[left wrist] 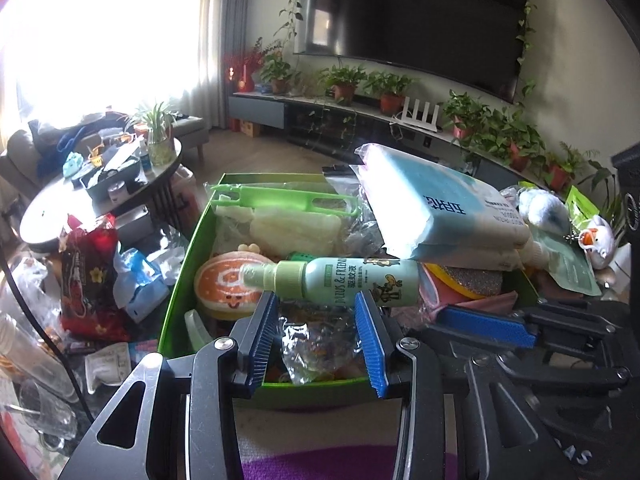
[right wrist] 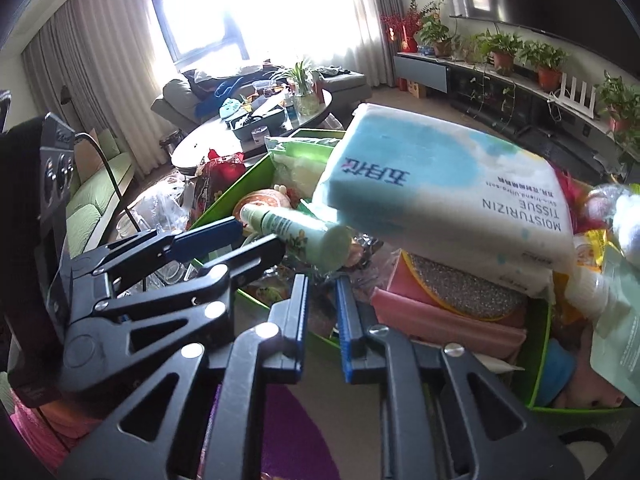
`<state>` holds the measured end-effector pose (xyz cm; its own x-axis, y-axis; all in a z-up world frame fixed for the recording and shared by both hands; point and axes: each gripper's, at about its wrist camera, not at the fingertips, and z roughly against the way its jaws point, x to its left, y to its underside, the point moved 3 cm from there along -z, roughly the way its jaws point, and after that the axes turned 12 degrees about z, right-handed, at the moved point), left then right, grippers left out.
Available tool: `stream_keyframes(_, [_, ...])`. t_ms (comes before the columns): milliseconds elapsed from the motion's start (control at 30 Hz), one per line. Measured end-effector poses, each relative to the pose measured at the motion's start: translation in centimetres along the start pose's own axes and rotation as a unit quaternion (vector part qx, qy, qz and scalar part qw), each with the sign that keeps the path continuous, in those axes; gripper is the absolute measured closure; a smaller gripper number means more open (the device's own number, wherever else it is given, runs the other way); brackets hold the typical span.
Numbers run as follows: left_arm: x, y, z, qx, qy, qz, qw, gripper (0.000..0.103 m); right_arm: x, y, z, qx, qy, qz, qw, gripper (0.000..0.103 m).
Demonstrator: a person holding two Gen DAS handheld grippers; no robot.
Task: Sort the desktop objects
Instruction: 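Lower the spray bottle into the green box and open both grippers, then withdraw both grippers from the green box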
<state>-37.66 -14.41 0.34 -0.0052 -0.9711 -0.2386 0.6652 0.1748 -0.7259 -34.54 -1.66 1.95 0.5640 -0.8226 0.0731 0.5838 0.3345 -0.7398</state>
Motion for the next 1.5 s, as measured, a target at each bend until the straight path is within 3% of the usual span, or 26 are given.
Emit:
stream_keyframes(200, [-0.2,-0.2,-1.3,0.012,-0.007,0.006,0.9999,0.063,-0.2,0.8,1.3,-0.002,0.011,0.004,1.0,0.081])
stream_keyframes(433, [-0.7,0.5,0.2,0.007,0.0,0.009,0.9999,0.062,-0.8,1.1,2.6,-0.004,0.026,0.001,1.0,0.073])
stream_keyframes(533, [-1.5,0.7,1.1,-0.004,-0.017,-0.006,0.9998,0.053,-0.8,1.3,2.9,-0.003,0.028,-0.007,1.0,0.07])
stream_keyframes(567, [-1.8,0.8,1.4,-0.004,-0.014,-0.01,0.9999,0.042,-0.8,1.4,3.1,-0.001,0.03,-0.01,0.999,0.067])
stream_keyframes(600, [-2.0,0.9,1.6,-0.001,-0.009,-0.012,0.9999,0.037,-0.9,1.5,3.2,0.0,0.032,-0.012,0.999,0.066])
stream_keyframes(767, [-2.4,1.4,2.0,0.016,-0.019,-0.007,0.9997,0.032,-1.2,1.9,4.3,0.001,0.043,-0.024,0.999,0.056])
stream_keyframes(867, [-2.7,1.6,2.3,0.022,-0.024,-0.002,0.9995,0.032,-1.5,2.0,4.9,0.0,0.045,-0.028,0.999,0.054])
stream_keyframes(1033, [-3.4,1.9,3.4,-0.001,-0.052,-0.019,0.9985,0.03,-1.5,2.1,5.8,-0.003,0.049,-0.034,0.998,0.05])
stream_keyframes(1367, [-3.7,2.2,4.9,-0.008,-0.063,-0.014,0.9979,0.03,-1.3,2.7,7.6,-0.008,0.051,-0.044,0.998,0.037])
stream_keyframes(1500, [-4.1,2.2,5.5,-0.015,-0.061,-0.015,0.9979,0.03,-1.1,2.8,8.4,-0.012,0.053,-0.041,0.998,0.037])
